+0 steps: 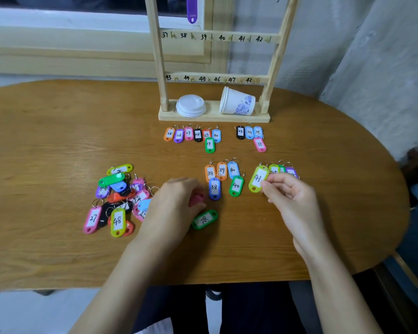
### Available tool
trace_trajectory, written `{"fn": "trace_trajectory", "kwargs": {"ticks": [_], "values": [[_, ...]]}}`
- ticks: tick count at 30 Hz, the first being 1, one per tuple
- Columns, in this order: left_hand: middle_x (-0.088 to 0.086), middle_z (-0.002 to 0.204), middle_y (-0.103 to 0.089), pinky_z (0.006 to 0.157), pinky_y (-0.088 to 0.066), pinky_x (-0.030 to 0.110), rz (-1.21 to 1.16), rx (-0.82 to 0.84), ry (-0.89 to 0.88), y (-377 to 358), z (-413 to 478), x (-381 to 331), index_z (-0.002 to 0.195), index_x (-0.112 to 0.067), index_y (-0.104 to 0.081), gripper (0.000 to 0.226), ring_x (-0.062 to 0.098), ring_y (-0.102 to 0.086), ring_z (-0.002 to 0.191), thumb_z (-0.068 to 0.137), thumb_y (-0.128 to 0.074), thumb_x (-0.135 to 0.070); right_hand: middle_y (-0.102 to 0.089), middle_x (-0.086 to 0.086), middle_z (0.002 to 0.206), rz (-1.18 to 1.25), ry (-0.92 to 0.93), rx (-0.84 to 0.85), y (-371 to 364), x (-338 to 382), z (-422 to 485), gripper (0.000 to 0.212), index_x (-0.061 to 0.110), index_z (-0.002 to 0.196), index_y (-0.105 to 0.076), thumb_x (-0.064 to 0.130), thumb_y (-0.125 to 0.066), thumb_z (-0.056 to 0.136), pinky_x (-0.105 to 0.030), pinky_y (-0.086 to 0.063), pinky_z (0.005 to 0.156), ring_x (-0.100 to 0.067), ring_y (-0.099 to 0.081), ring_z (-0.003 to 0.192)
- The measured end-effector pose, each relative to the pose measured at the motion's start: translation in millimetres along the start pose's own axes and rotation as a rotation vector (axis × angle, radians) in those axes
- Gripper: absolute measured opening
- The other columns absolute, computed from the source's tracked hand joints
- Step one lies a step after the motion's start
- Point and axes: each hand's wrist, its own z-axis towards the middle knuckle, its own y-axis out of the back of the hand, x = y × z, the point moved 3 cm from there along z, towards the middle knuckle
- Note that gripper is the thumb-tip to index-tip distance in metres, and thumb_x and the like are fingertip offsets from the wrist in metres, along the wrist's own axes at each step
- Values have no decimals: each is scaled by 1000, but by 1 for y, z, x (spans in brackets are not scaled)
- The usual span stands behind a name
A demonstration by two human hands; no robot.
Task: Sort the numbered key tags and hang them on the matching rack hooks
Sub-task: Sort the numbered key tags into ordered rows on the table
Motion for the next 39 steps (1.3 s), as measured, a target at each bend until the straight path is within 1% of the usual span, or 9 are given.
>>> {"fn": "trace_trajectory", "kwargs": {"ticks": [6, 9, 13, 18, 21, 24, 29, 35, 39], "values": [[-11, 78, -62, 73, -48, 32, 18, -77, 24, 5, 3, 1, 97, -24, -70, 33, 16, -57, 78, 71, -76, -4, -71, 3, 84, 12, 11, -26, 4, -1, 4, 10, 23, 87, -68, 14, -68, 85, -16, -48, 69, -2, -64, 79], [-13, 75, -62, 61, -43, 20, -22, -163, 41, 14, 2, 3, 85, -27, -72, 23, 2, -52, 63, 73, -76, -8, -70, 6, 84, -32, 41, -52, 9, 2, 12, 10, 24, 87, -68, 14, -68, 86, -16, -49, 69, 0, -64, 77], [-13, 73, -64, 57, -46, 16, -162, -258, 79, 24, 5, 6, 74, -28, -69, 20, 4, -59, 61, 74, -78, -10, -69, 5, 85, -174, 91, -68, 8, 9, 32, 9, 18, 92, -67, 12, -67, 86, -14, -49, 68, 2, -65, 73], [-7, 82, -72, 72, -56, 26, -427, -295, 128, 24, 7, 7, 84, -19, -74, 7, 8, -68, 73, 77, -76, -19, -68, 13, 80, -484, 92, -42, -7, 11, 52, 13, 22, 100, -68, 22, -67, 87, -25, -52, 62, 0, -65, 65], [-4, 84, -71, 69, -56, 27, -505, -323, 162, 22, 5, 10, 85, -23, -70, 17, 8, -67, 70, 78, -75, -8, -72, 11, 87, -649, 86, -45, -13, 12, 57, 16, 25, 104, -68, 26, -66, 88, -22, -47, 56, -5, -66, 67], [0, 92, -65, 63, -53, 23, -580, -310, 183, 21, 4, 12, 90, -28, -64, 31, 8, -66, 69, 78, -73, -2, -73, 11, 92, -737, 81, -47, -17, 14, 59, 20, 26, 108, -67, 28, -64, 88, -24, -52, 60, -7, -67, 74], [0, 84, -63, 63, -55, 20, -621, -286, 200, 20, 3, 11, 105, -17, -66, 30, 9, -69, 72, 80, -71, -1, -72, 10, 96, -804, 99, 0, -27, 13, 59, 21, 27, 110, -67, 30, -63, 89, -19, -42, 55, -6, -64, 80], [-3, 75, -64, 65, -54, 21, -759, -244, 259, 16, 4, 11, 98, -21, -67, 24, 12, -66, 69, 82, -69, -2, -70, 12, 93, -798, 144, -34, -25, 17, 50, 22, 27, 108, -66, 37, -63, 88, -26, -49, 60, -6, -61, 79], [-1, 74, -65, 62, -50, 16, -914, -211, 299, 15, 3, 6, 96, -14, -68, 20, 11, -66, 66, 82, -67, 0, -70, 11, 87, -387, 190, 62, -29, 23, 28, 12, 24, 97, -71, 26, -66, 87, -28, -55, 69, -4, -65, 78]]}}
